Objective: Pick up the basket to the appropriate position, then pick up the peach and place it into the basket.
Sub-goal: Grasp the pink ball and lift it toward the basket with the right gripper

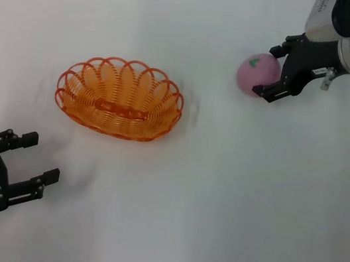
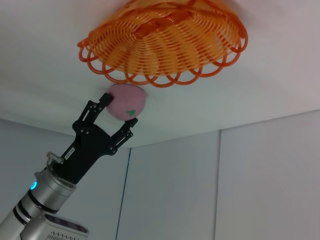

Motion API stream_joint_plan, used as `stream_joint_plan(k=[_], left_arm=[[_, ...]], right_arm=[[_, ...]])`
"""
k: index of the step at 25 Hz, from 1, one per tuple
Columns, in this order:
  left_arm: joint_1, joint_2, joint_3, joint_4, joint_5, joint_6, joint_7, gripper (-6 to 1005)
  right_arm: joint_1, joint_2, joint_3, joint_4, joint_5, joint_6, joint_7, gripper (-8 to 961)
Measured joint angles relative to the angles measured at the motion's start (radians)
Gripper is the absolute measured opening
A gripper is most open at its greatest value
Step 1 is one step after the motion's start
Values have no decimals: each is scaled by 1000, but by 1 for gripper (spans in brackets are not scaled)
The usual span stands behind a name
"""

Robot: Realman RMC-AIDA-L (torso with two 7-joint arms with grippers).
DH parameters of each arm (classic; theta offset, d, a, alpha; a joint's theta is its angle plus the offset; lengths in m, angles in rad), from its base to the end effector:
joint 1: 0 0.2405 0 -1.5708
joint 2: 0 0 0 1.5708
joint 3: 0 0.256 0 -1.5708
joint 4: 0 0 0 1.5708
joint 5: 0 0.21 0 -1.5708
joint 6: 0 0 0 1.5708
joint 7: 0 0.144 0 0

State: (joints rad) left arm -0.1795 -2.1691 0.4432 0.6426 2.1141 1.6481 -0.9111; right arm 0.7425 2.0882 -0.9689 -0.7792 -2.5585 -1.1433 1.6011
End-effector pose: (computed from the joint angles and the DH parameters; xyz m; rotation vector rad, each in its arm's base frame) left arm -0.3501 0.2024 -0.0174 -2.5330 -0.5747 -0.6430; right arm 0.2475 0.4076 -0.0158 -2.7092 0.2626 -0.3451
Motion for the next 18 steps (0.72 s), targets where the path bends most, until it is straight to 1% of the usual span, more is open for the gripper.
stream_joint_plan(k=[1,6,11,18], left_arm=[[0,0,0,0,0,-1,0,766],[-1,0,-1,0,0,1,0,766],[-2,1,-2,0,-1,2,-1,766],[0,0,-3,0,-2,2,-3,766]], right_arm=[[-2,1,-11,0,0,4,6,954],[-5,1,-56,0,0,21,29,788],[-5,1,-60,0,-1,23,31,555],[-5,0,-53,0,3,23,26,441]])
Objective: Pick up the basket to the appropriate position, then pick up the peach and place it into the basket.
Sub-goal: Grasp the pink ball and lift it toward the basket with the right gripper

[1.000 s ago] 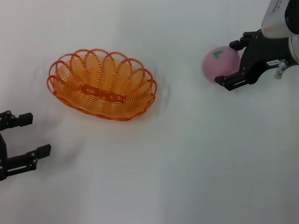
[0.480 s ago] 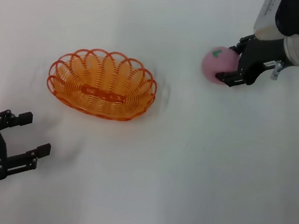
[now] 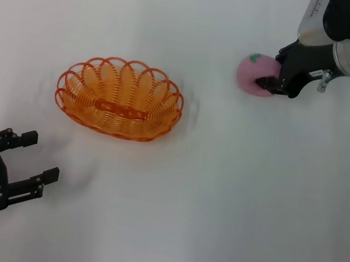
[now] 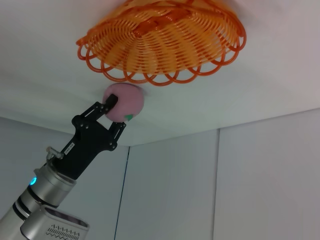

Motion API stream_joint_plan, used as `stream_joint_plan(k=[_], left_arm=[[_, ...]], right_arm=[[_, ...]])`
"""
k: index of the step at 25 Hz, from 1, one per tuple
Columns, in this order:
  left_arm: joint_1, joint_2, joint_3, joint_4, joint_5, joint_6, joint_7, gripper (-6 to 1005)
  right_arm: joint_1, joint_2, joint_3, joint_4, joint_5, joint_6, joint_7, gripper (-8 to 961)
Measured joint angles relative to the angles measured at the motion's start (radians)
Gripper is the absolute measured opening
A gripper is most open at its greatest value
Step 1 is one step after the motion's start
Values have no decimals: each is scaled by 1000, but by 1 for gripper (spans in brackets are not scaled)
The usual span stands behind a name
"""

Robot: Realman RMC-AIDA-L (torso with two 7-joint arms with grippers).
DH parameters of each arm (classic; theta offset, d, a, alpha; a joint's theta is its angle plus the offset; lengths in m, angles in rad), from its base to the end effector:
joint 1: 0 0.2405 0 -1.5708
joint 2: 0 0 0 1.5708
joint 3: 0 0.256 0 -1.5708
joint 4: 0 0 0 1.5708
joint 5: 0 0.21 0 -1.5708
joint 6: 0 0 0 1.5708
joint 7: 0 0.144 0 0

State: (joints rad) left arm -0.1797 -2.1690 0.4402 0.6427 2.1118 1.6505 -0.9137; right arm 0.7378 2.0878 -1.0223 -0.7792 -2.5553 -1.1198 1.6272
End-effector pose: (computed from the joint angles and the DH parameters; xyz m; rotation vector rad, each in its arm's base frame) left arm -0.3499 0.2026 -0.0167 -2.5286 -0.5773 -0.6482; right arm 0.2467 0.4073 -0.0206 -2.7070 0.2503 -0.3765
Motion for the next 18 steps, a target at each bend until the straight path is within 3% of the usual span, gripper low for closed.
stream_joint_plan(k=[7,18], left_arm=[[0,0,2,0,1,1,-2,766],[-5,3,0,0,0,1,-13,767]], right_arm=[[0,0,2,-9,10,-27,6,363],[-49,0,15,-198,160,-307,18,354]])
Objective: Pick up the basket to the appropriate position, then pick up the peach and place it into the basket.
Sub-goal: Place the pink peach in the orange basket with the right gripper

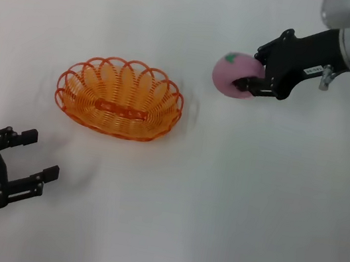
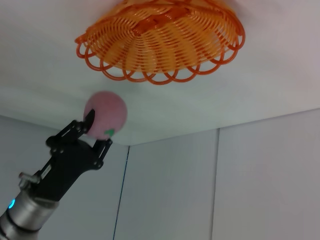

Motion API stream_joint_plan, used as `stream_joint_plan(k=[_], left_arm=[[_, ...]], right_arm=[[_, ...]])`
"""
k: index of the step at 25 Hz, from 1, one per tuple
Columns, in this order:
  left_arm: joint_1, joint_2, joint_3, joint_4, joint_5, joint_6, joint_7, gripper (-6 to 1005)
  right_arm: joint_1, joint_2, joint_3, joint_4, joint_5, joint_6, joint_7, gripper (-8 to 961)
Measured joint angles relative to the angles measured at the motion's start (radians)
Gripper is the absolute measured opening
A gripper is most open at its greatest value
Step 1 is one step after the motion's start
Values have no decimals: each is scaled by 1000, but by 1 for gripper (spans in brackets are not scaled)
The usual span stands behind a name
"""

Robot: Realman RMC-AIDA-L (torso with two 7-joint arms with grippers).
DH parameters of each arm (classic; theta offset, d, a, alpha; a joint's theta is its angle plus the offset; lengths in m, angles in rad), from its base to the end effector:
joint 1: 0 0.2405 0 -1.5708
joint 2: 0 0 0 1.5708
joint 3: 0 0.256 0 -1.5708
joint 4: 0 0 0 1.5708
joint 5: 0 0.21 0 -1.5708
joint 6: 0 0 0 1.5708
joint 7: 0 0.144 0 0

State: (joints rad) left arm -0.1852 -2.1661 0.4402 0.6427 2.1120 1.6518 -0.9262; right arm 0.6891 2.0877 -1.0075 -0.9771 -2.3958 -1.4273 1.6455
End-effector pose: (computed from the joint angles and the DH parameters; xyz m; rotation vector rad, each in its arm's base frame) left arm -0.3493 0.2045 -0.0156 -2.5302 -0.5852 -0.6523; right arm 0.2083 0.3837 -0.0022 -2.8772 0.2488 -0.1303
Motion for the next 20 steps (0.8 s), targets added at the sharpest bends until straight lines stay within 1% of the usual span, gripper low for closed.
stream_joint_plan(k=[2,12,16,19,20], left_arm=[[0,0,0,0,0,0,0,767],[-1,-1,-2,0,0,-6,-2,767],[-4,-2,-2,-1,0,-8,-2,768],[-5,-1,-3,-2,0,-9,-2,768],[-5,-1,-3,-2,0,-10,-2,768]], right_arm=[[-3,0,-2,-11,6,-21,1,354],[-7,0,-8,-2,11,-21,-7,355],[-12,0,-10,-2,55,-31,-12,355],[-15,2,-19,6,135,-55,-29,355],[-15,2,-19,6,135,-55,-29,355]])
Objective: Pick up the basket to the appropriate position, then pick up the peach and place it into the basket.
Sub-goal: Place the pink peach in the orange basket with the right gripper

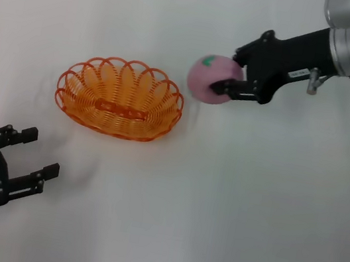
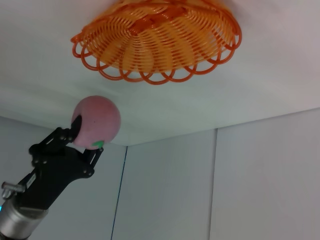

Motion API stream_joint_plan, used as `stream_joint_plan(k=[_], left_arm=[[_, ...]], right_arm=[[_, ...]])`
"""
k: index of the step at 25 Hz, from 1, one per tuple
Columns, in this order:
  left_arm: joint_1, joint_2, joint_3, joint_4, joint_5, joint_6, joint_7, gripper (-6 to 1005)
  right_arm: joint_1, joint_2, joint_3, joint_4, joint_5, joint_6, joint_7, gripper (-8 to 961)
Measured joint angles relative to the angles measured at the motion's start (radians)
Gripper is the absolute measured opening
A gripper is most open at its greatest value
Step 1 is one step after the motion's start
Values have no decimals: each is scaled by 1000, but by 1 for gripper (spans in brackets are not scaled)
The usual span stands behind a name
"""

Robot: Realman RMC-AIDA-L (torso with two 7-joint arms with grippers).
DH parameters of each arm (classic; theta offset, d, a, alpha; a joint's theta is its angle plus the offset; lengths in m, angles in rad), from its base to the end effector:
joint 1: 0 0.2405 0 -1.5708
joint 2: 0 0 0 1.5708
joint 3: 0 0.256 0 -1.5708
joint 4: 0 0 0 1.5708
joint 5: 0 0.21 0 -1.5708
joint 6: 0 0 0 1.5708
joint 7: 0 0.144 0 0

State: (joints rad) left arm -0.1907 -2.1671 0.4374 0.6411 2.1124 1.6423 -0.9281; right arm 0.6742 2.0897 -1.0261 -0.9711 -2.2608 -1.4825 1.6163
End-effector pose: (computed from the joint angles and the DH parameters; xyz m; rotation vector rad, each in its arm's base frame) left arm -0.3493 0.2069 -0.0161 -2.5256 -0.5873 -0.6473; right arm 0.1935 0.3729 -0.0088 -2.9513 0.2276 0.0496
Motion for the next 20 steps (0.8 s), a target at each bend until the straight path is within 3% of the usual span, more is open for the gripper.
stream_joint_plan(k=[12,20], left_arm=[[-17,1,-3,0,-2,4,-12,768],[-18,3,-11,4,-20,12,-12,768]], right_arm=[[24,4,-22,103,186,22,-79,354],[59,4,-76,212,209,99,-110,353]])
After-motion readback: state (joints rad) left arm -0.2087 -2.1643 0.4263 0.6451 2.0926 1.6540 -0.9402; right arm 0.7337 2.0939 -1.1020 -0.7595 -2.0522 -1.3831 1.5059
